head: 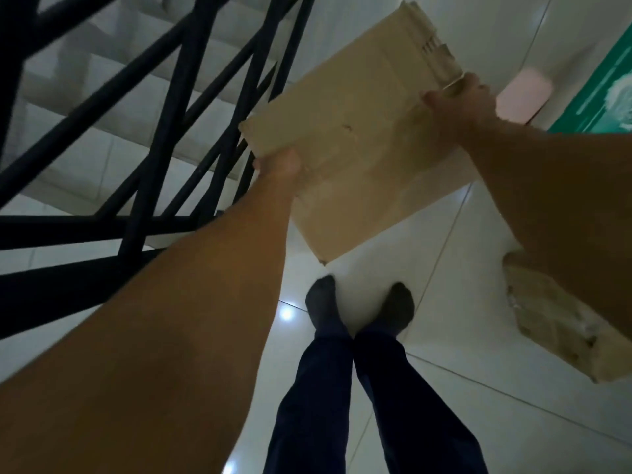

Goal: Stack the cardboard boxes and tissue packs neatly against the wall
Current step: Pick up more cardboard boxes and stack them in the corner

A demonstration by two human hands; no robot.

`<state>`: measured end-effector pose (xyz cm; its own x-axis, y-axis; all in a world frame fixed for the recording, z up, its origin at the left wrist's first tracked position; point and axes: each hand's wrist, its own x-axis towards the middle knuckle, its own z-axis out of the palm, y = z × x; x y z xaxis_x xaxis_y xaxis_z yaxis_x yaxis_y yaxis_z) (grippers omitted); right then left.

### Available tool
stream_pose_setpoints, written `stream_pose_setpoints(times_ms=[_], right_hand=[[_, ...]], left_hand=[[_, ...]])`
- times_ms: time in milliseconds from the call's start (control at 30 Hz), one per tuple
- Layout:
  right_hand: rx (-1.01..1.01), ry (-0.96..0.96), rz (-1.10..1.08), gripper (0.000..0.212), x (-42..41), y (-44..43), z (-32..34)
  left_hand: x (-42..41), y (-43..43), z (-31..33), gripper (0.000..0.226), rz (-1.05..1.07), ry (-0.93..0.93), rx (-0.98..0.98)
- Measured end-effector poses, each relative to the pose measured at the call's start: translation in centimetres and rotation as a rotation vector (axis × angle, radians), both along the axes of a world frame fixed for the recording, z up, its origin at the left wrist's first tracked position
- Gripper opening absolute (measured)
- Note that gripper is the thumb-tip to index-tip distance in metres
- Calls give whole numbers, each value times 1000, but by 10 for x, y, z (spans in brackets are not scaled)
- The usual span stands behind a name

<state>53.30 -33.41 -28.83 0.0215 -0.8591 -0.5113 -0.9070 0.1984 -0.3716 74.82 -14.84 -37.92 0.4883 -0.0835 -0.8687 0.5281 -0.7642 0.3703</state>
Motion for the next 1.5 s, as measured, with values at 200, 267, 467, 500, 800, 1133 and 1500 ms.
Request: stream_pose_setpoints(times_ms=[200, 267, 467, 500, 800, 1133, 1500], right_hand=[[67, -163, -62, 66, -20, 3, 16], [93, -208, -81, 66, -28, 10, 29], [270, -262, -131, 70, -60, 34, 62], [308, -278, -142, 72, -66, 40, 67], [594, -616, -337, 67, -112, 77, 102], [520, -828, -557, 46, -155, 110, 232], [88, -957, -780, 74, -256, 231, 465]], left_hand=[[-20, 4, 82, 75, 89, -77, -89], [-29, 9, 112, 65, 108, -66, -108], [-31, 32, 165, 73, 136, -94, -90], [-29, 33, 169, 76, 125, -116, -91], [-50, 18, 208, 62, -84, -254, -49], [-51, -12, 329, 18, -388, -168, -279], [-132, -13, 557, 60, -808, -169, -589]])
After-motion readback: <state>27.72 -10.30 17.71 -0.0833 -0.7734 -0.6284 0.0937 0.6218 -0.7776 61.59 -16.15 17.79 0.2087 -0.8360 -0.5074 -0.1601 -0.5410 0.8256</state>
